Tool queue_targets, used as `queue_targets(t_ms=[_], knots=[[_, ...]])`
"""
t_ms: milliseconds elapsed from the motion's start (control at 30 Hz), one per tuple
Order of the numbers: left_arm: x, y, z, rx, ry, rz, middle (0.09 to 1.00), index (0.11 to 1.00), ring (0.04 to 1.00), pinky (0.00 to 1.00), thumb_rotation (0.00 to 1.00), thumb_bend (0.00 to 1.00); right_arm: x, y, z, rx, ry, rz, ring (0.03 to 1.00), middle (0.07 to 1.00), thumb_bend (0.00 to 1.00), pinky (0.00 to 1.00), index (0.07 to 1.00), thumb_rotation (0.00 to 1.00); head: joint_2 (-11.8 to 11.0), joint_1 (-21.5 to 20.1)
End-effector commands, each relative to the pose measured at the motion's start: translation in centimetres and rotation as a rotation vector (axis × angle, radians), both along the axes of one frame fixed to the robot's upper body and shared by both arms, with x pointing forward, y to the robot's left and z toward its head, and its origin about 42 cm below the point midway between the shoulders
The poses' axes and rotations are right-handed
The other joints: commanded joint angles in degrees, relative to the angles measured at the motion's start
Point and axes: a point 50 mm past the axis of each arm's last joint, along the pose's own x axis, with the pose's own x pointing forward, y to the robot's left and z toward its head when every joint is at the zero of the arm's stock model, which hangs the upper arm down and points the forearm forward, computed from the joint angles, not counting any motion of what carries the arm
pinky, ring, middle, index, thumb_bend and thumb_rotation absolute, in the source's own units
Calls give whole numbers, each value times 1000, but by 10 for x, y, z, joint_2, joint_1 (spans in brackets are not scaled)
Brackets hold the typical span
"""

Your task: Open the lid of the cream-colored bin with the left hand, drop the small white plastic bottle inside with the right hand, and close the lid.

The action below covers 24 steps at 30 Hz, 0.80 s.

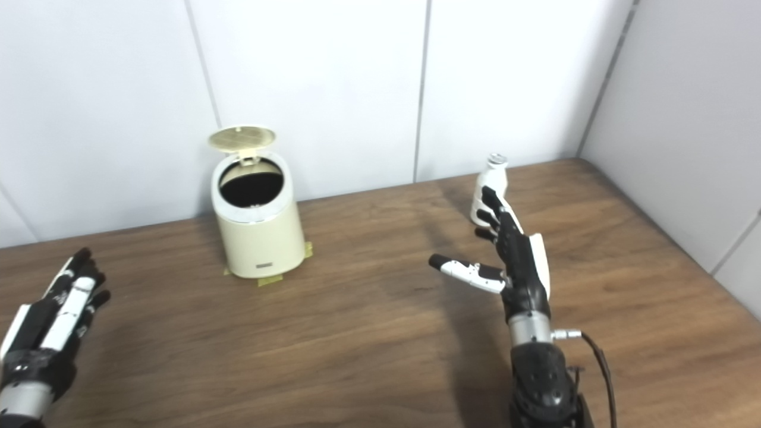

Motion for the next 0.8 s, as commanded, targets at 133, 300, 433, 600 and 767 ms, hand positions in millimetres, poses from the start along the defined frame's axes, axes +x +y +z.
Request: queue_targets(t_ms=[133,300,433,600,767], knots=[[7,12,25,75,-84,-11,991,1000,950,916,630,501,7,-13,34,-74,-58,-67,892,949,887,749,924,198,-2,-13],[6,19,30,121,-69,-5,967,1000,942,914,650,524,12,-27,43,-112,-53,-102,895,942,864,791,930,187,-3,-20],[6,21,32,128,-70,-1,955,1000,933,917,648,513,19,-37,49,-137,-52,-124,924,937,844,887,933,138,-3,-24],[4,18,33,133,-63,-4,964,1000,939,900,622,476,32,-52,53,-185,-19,-157,909,934,840,853,932,86,-1,-29],[2,14,37,147,-59,-9,967,1000,952,985,638,487,53,-68,60,-279,34,-186,916,956,888,754,956,178,1,-31]])
